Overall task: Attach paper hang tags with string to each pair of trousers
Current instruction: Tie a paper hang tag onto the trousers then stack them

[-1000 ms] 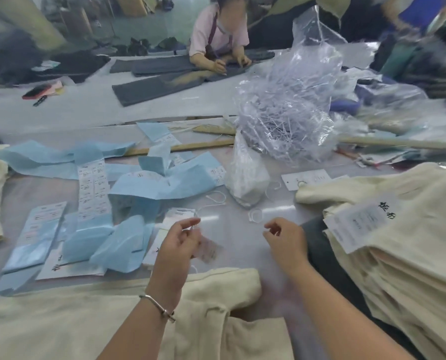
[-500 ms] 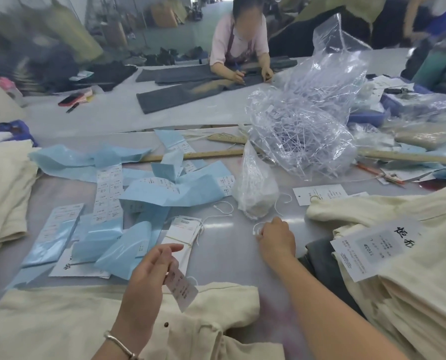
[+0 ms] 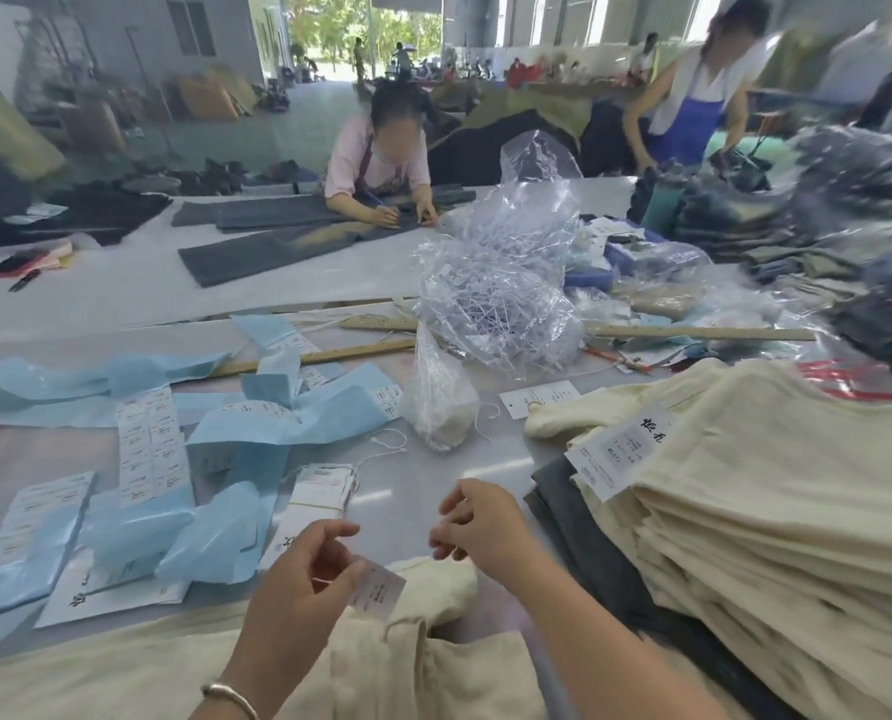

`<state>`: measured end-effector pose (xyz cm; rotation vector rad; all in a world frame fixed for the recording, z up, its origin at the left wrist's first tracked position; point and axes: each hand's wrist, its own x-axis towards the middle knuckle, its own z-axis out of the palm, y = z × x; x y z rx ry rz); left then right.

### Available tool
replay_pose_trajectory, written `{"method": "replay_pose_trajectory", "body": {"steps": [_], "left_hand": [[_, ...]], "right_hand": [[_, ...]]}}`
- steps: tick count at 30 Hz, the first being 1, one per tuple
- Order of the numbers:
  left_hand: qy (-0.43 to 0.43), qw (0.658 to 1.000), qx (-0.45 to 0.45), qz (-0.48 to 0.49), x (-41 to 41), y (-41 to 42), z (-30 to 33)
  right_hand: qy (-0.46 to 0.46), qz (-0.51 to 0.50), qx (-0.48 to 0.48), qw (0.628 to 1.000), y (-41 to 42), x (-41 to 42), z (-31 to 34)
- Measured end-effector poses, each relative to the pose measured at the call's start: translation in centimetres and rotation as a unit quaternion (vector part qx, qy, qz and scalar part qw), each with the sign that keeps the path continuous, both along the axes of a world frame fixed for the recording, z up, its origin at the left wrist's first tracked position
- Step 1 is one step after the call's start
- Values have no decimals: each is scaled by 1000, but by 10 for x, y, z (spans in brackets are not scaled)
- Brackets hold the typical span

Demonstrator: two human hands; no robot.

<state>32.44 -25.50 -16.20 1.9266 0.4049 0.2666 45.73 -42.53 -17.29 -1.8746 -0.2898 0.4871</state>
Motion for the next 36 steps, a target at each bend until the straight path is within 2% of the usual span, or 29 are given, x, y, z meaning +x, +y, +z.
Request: {"method": "replay_pose_trajectory", "body": {"steps": [6,9,13,15,18,24,30,34,36], "left_hand": [[-38,997,68,-13,-53,29,27],[-72,991,108,-4,-74,46,41],[-69,996,53,32,-92,67,53],[-64,997,10,34,-102,77,55],[-68,997,-23,31,-114,88,54],[-69,994,-73,48,-122,107,44],[-50,992,-105,49,-115,111,23],[-25,992,-117,44,-110,111,10],[-18,992,-116,43,-110,114,4]], "right_hand": [[-76,-44,-21,996,10,-52,42],[-170,-58,-44,983,26,-86,67],[-229,-67,-1,971,50,-132,85],[-236,-56,25,970,62,-154,88],[-243,-54,13,968,78,-175,84],[-219,-108,-8,970,83,-177,59],[-189,-163,-48,967,73,-137,40],[-162,-156,-4,974,80,-90,40],[-169,-140,-25,975,88,-71,32]]}}
